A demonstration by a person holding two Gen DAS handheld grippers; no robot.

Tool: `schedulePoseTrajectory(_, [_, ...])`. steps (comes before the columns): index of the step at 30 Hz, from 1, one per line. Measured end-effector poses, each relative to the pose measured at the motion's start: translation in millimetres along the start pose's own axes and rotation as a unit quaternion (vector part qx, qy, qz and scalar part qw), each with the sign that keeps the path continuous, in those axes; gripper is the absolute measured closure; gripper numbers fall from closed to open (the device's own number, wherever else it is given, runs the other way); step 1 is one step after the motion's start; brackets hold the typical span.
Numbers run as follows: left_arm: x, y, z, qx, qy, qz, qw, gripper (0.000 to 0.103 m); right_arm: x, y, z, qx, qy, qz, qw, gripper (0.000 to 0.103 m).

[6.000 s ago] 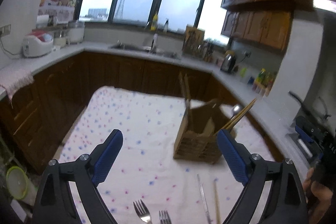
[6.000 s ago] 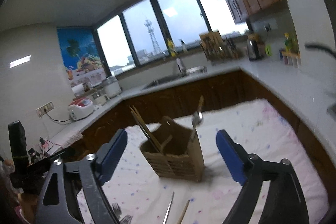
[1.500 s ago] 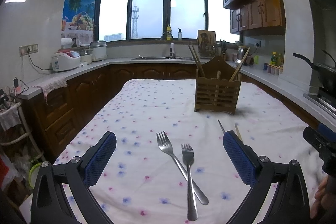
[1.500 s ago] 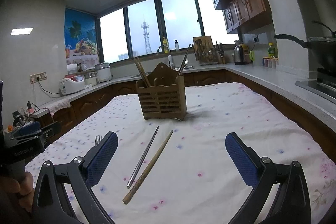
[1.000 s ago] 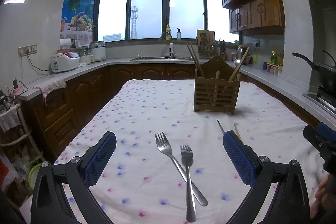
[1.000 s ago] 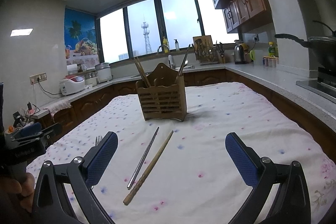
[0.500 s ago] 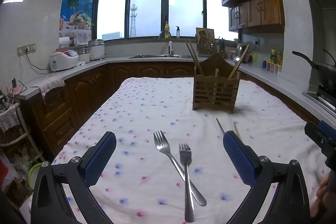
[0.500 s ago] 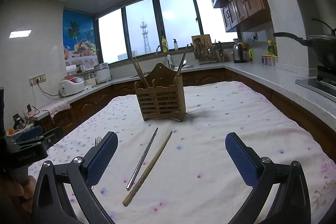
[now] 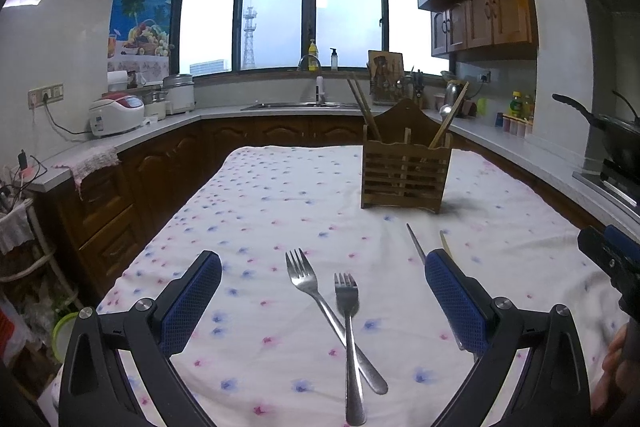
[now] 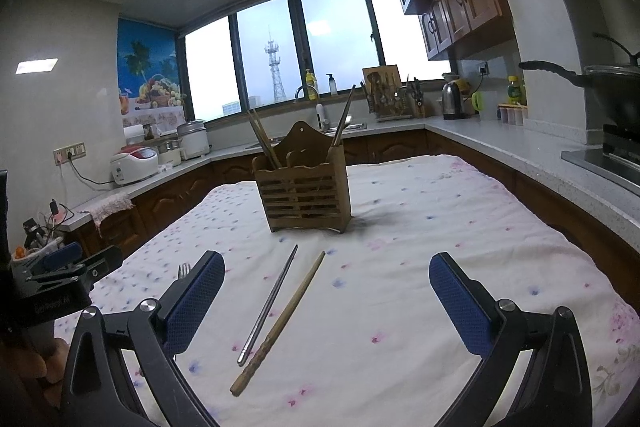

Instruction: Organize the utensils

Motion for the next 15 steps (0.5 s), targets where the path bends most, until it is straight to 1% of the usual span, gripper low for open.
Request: schedulePoseTrajectory(15, [1.6,-10.6,-1.9,0.006,0.007,-0.003,1.0,0.001,3.6,-10.9,2.4,0.009,0.006,-0.007,1.0,0.0])
Point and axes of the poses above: each gripper's, at about its wrist camera, not at the fingertips, and x roughly the way its jaws point, y to its left, z to its top, the point moved 9 cm from there along x, roughly the way its jaws point, and after that the axes turned 10 degrees about -x, right-handed, at the moved point
